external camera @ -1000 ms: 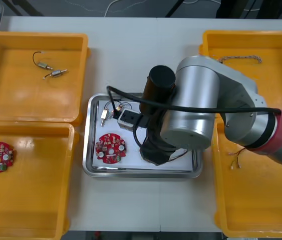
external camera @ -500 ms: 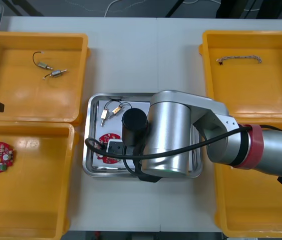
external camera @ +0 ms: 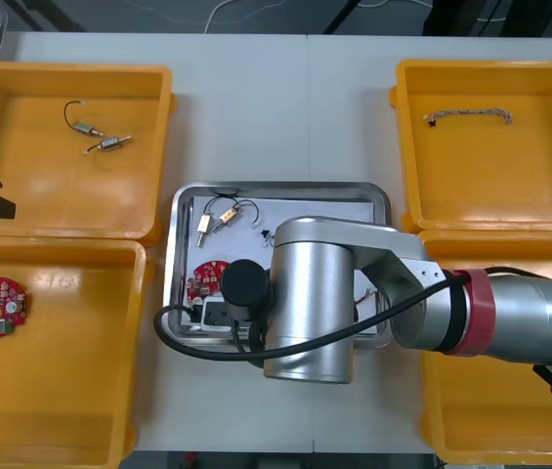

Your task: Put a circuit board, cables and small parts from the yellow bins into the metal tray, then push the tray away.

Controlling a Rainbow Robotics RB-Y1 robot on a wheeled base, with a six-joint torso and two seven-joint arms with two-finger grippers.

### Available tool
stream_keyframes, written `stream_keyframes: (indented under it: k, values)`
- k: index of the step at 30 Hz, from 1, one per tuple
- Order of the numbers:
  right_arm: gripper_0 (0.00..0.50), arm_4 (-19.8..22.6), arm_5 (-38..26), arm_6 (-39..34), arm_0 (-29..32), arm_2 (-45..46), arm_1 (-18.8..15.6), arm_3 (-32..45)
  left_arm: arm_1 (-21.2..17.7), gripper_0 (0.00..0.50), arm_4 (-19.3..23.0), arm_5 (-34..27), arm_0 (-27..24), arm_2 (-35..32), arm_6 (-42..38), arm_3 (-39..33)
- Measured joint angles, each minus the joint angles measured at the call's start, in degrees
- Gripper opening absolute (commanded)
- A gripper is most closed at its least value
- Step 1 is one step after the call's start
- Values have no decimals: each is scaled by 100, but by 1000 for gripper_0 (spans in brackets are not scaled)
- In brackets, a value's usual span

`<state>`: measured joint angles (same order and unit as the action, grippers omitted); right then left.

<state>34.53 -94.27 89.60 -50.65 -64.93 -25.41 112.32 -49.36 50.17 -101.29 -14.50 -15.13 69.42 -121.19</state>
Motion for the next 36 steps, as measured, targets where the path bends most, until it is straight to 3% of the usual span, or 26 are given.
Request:
stream_keyframes:
  k: [7, 21, 22, 24, 25, 26, 27, 29, 36]
  values:
    - [500, -451, 165, 0, 195, -227, 13, -1, 0, 500, -3, -1, 0, 0, 0, -8]
    - [496, -922, 343, 1, 557, -417, 15, -1, 0, 500, -6, -2, 0, 0, 0, -13]
    - [474, -927, 343, 1, 568, -426, 16, -1, 0, 500, -6, -2, 0, 0, 0, -13]
    - [255, -930, 343, 1, 576, -438, 16, -1, 0, 500, -6, -2, 0, 0, 0, -13]
    - [199, -932, 343, 1, 576, -440, 16, -1, 0, 500, -6, -2, 0, 0, 0, -13]
    - [84, -938, 343, 1, 577, -442, 16, -1, 0, 500, -6, -2, 0, 0, 0, -14]
    - [33, -955, 343, 1, 577, -443, 16, -1, 0, 500, -6, -2, 0, 0, 0, -14]
    - [0, -1007, 343, 1, 578, -443, 16, -2, 0, 500, -6, -2, 0, 0, 0, -14]
    - [0, -1070, 346, 1, 578, -447, 23, -1, 0, 500, -7, -2, 0, 0, 0, -15]
